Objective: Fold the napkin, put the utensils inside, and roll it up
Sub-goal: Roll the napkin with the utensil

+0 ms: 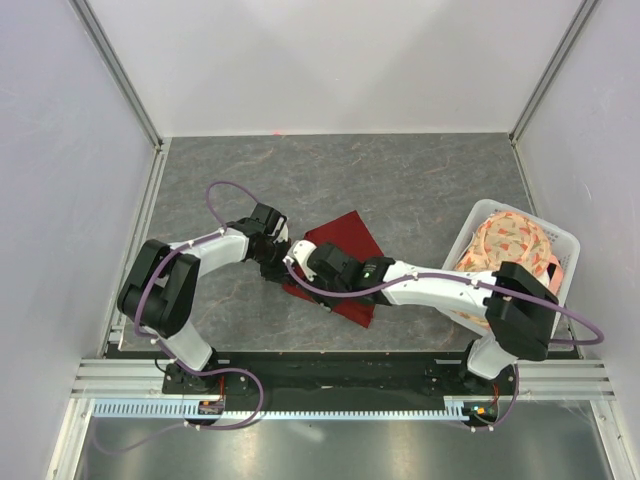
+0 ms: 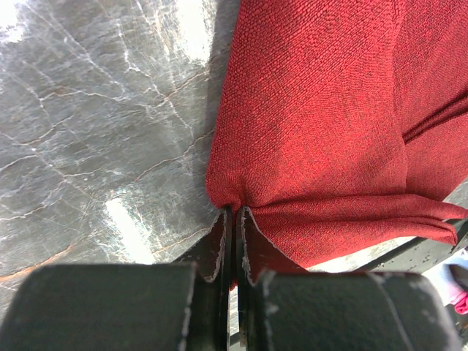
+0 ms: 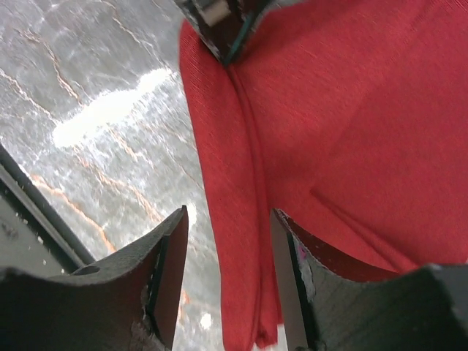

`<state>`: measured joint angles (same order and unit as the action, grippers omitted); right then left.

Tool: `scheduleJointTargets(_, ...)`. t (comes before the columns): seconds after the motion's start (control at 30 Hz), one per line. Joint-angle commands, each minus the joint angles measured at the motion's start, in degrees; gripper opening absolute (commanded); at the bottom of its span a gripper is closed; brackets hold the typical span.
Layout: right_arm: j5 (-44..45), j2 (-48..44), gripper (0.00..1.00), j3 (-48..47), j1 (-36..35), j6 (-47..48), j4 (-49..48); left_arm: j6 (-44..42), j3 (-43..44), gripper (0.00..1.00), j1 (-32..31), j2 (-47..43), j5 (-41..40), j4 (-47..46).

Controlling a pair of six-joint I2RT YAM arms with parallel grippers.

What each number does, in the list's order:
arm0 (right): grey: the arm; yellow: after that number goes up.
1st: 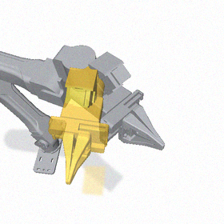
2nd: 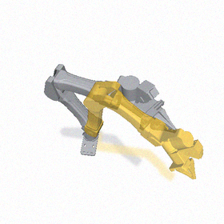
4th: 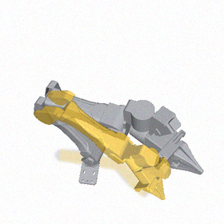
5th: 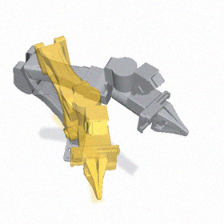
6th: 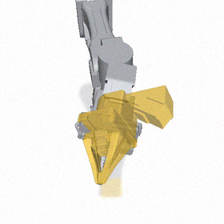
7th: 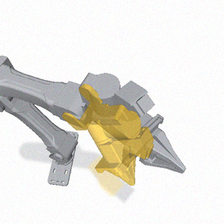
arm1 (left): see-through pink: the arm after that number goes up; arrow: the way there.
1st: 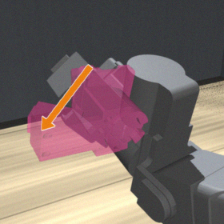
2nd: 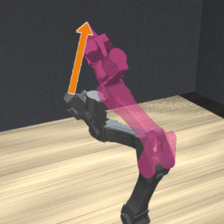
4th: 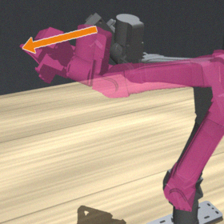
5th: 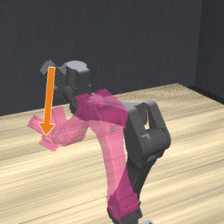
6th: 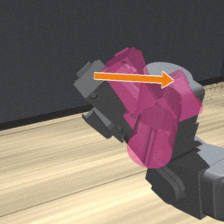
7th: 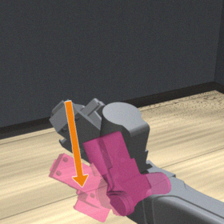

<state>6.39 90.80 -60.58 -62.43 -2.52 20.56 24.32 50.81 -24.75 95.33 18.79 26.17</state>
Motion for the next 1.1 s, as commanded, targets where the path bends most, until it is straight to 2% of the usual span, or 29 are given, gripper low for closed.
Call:
scheduleJointTargets(0.0, -1.2, 2.1, 0.56, 1.3, -0.8, 2.0, -6.8, -3.0, -0.9, 0.02, 0.0, 3.4, -2.7, 1.4)
scheduleJointTargets(0.43, -0.4, 6.1, 0.56, 4.5, -0.8, 1.9, -10.6, -3.0, -1.1, 0.02, 0.0, 3.0, -2.7, 1.4)
scheduleJointTargets(0.8, 0.8, 11.9, 0.54, 3.2, 0.2, 1.3, -8.1, -3.2, -1.1, 0.02, 0.0, 2.0, -2.3, 0.9)
scheduleJointTargets(0.97, -4.5, 13.1, 0.31, 2.7, 1.4, 1.0, -5.4, -2.3, -0.5, 0.02, 0.1, 0.0, -2.9, 0.5)
scheduleJointTargets(1.07, -10.8, 13.1, 0.25, 2.9, 2.4, 1.0, -4.5, -1.6, 0.0, 0.16, 0.8, -3.0, -4.8, 0.5)
